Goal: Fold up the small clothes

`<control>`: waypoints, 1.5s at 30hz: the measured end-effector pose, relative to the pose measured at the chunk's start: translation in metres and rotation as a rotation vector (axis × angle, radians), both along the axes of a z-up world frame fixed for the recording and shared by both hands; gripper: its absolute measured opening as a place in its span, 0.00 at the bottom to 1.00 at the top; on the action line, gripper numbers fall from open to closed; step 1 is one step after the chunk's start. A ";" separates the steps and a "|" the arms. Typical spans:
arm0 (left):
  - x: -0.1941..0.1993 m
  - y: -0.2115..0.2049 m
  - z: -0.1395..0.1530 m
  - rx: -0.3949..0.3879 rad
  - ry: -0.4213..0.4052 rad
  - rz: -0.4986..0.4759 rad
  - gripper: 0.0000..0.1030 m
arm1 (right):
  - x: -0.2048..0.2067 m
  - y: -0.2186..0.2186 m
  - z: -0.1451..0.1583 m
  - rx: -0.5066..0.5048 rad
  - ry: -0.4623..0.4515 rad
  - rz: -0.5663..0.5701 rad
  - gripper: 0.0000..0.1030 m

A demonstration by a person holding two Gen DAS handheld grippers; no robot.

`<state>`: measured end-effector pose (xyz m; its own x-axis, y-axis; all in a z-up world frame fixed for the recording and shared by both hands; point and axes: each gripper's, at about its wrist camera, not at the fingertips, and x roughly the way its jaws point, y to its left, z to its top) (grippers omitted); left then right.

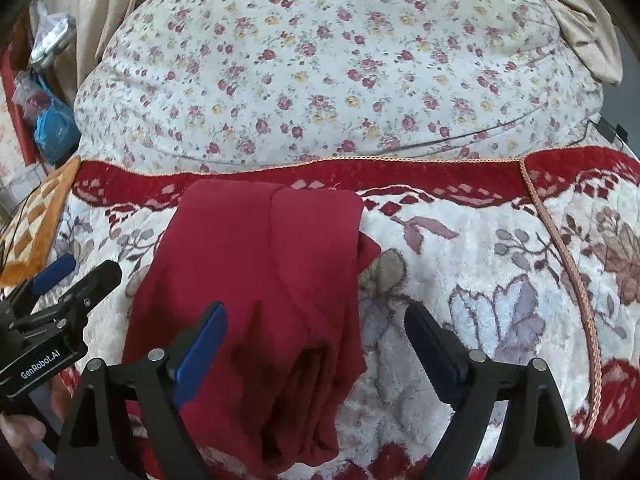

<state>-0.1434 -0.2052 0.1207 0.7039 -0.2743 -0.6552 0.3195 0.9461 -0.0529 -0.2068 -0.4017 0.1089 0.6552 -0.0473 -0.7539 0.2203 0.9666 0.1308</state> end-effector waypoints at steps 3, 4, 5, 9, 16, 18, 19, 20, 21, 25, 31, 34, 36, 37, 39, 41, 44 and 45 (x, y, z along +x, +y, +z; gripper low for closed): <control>0.001 0.004 0.000 -0.012 -0.001 0.014 0.93 | 0.000 0.002 -0.004 -0.001 0.004 -0.007 0.92; 0.001 0.005 0.000 -0.009 -0.001 0.016 0.93 | 0.000 0.003 -0.006 0.002 0.011 -0.005 0.92; 0.002 0.005 0.000 -0.005 -0.001 0.018 0.93 | 0.001 0.003 -0.009 0.006 0.019 0.000 0.92; 0.002 0.005 0.000 0.008 -0.011 0.026 0.93 | 0.003 0.006 -0.014 0.008 0.028 0.015 0.92; 0.005 0.003 -0.005 0.017 0.007 0.032 0.93 | 0.004 0.011 -0.017 -0.003 0.037 0.042 0.92; 0.006 0.002 -0.006 0.029 0.006 0.037 0.93 | 0.005 0.010 -0.017 0.002 0.040 0.040 0.92; 0.006 0.002 -0.007 0.030 0.007 0.039 0.93 | 0.005 0.009 -0.018 0.009 0.041 0.037 0.92; 0.007 0.002 -0.008 0.028 0.013 0.040 0.93 | 0.005 0.009 -0.017 0.012 0.041 0.036 0.92; 0.008 0.002 -0.008 0.025 0.020 0.039 0.93 | 0.005 0.008 -0.017 0.012 0.040 0.037 0.92; 0.009 0.001 -0.010 0.021 0.027 0.042 0.93 | 0.007 0.009 -0.016 -0.010 0.043 0.042 0.92; 0.009 -0.002 -0.011 0.036 0.021 0.035 0.93 | 0.008 0.007 -0.023 0.000 0.060 0.050 0.92; 0.008 -0.004 -0.013 0.054 0.018 0.027 0.93 | 0.008 0.003 -0.026 0.012 0.067 0.041 0.92; 0.009 -0.004 -0.012 0.052 0.018 0.027 0.93 | 0.007 0.002 -0.026 0.020 0.064 0.036 0.92; 0.009 -0.004 -0.013 0.051 0.018 0.027 0.93 | 0.007 0.002 -0.026 0.023 0.061 0.035 0.92; 0.008 -0.004 -0.012 0.051 0.016 0.030 0.93 | 0.007 0.002 -0.024 0.024 0.055 0.035 0.92; 0.008 -0.004 -0.013 0.049 0.016 0.031 0.93 | 0.007 0.004 -0.024 0.024 0.054 0.039 0.92; 0.007 -0.003 -0.011 0.054 0.009 0.028 0.93 | 0.008 0.007 -0.025 0.020 0.062 0.044 0.92; 0.007 -0.003 -0.011 0.056 0.006 0.027 0.93 | 0.008 0.008 -0.026 0.021 0.064 0.046 0.92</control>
<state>-0.1365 -0.2086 0.1098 0.7066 -0.2178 -0.6732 0.2935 0.9560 -0.0012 -0.1988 -0.3941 0.0831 0.6069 -0.0022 -0.7948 0.1842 0.9732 0.1379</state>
